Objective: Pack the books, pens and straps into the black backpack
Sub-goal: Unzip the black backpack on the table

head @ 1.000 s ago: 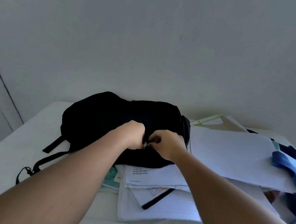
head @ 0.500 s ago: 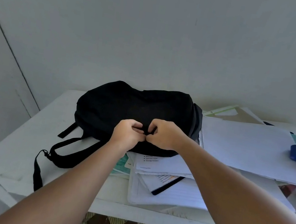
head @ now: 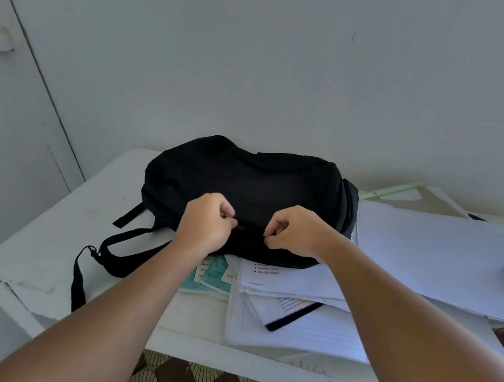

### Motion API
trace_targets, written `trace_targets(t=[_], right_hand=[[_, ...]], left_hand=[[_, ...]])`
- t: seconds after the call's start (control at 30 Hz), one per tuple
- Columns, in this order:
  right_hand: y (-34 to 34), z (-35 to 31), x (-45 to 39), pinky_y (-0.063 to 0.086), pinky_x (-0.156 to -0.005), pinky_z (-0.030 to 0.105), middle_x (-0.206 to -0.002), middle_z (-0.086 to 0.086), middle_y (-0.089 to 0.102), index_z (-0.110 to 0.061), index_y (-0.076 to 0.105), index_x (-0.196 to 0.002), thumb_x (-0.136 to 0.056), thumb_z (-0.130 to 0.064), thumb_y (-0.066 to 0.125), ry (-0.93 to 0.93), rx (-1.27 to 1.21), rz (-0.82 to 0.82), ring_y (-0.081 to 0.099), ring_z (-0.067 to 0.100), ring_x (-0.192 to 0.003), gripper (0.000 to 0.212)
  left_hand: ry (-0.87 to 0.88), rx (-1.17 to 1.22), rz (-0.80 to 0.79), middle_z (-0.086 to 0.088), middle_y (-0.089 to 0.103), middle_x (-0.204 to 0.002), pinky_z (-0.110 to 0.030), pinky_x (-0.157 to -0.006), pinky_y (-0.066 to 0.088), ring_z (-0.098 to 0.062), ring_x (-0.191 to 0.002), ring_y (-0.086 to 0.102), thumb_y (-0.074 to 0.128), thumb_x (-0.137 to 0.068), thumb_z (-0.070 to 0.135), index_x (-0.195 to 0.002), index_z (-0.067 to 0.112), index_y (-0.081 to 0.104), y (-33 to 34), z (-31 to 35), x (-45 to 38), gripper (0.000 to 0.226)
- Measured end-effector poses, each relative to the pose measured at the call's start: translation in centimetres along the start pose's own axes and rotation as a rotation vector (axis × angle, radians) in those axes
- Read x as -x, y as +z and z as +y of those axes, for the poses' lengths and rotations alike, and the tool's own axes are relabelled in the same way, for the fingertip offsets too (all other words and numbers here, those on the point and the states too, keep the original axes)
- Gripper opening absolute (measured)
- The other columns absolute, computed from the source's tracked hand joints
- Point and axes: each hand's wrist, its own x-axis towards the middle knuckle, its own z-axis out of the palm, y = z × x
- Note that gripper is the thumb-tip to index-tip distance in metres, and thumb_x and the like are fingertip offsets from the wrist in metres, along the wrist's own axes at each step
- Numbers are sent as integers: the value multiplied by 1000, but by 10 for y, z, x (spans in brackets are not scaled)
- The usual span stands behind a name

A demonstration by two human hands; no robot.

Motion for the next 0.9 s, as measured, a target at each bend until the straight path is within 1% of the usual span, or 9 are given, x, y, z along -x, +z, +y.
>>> trace_targets(t=[0.1, 0.17, 0.27, 0.33, 0.4, 0.47, 0.6, 0.73, 0.9], right_hand=[[3, -14, -8, 48, -93, 38, -86, -16, 69, -35, 77, -99, -89, -39, 76, -15, 161, 5, 64, 10, -92, 10], [14, -26, -14, 43, -100, 43, -90, -19, 68, -42, 74, -106, -90, -46, 72, -50, 256, 10, 63, 10, -97, 17], [23, -32, -19, 60, -91, 42, -96, -13, 73, -34, 78, -104, -91, -34, 72, -76, 216, -2, 68, 14, -95, 15], [24, -31, -21, 62, -87, 40, -92, -9, 74, -29, 78, -94, -89, -28, 74, -49, 209, 12, 70, 15, -90, 7], [24, -30, -24, 63, -85, 42, -90, -7, 74, -28, 76, -89, -88, -28, 74, -16, 228, 21, 70, 18, -87, 2], [28, -35, -28, 61, -87, 44, -94, -9, 71, -32, 73, -96, -90, -34, 72, -23, 250, 22, 68, 18, -90, 6], [39, -47, -35, 55, -91, 48, -103, -15, 67, -43, 68, -116, -91, -61, 64, -82, 307, -9, 64, 15, -98, 32], [44, -44, -40, 55, -94, 50, -97, -14, 69, -37, 71, -98, -96, -42, 65, -41, 295, -11, 65, 19, -96, 8], [45, -41, -42, 55, -95, 49, -92, -12, 71, -34, 67, -86, -94, -35, 66, -6, 254, 5, 67, 20, -93, 9]], left_hand=[[14, -2, -4, 9, 68, -85, -10, -61, 42, -1, -79, 63, 78, -89, 21, -98, 19, 73, 2, -5, 7, 11], [36, 23, 0, 10, 68, -82, -8, -54, 40, 1, -75, 62, 77, -89, 21, -95, 20, 73, 8, -3, 11, 7], [70, -19, 61, 8, 70, -85, -8, -57, 41, -3, -75, 64, 74, -90, 18, -93, 21, 72, 11, -8, 13, 4], [41, -50, 125, 8, 70, -88, -13, -61, 43, -2, -76, 63, 70, -91, 16, -93, 21, 70, 5, -21, 11, 5], [10, -42, 192, 8, 69, -88, -12, -60, 41, -1, -74, 60, 66, -93, 13, -92, 20, 68, -3, -30, 7, 8], [32, -22, 209, 9, 69, -87, -14, -64, 45, -2, -77, 63, 68, -93, 12, -92, 20, 69, -8, -32, 4, 7], [96, -14, 143, 10, 68, -87, -27, -73, 55, -7, -80, 66, 70, -90, 13, -92, 23, 69, -2, -26, 6, 10], [172, -157, 202, 4, 67, -89, -37, -76, 54, -17, -82, 64, 69, -91, 13, -91, 22, 67, -13, -46, -5, 8], [58, -240, 345, -5, 67, -98, -36, -79, 47, -26, -92, 62, 64, -95, 12, -97, 16, 68, -62, -83, -48, 6]])
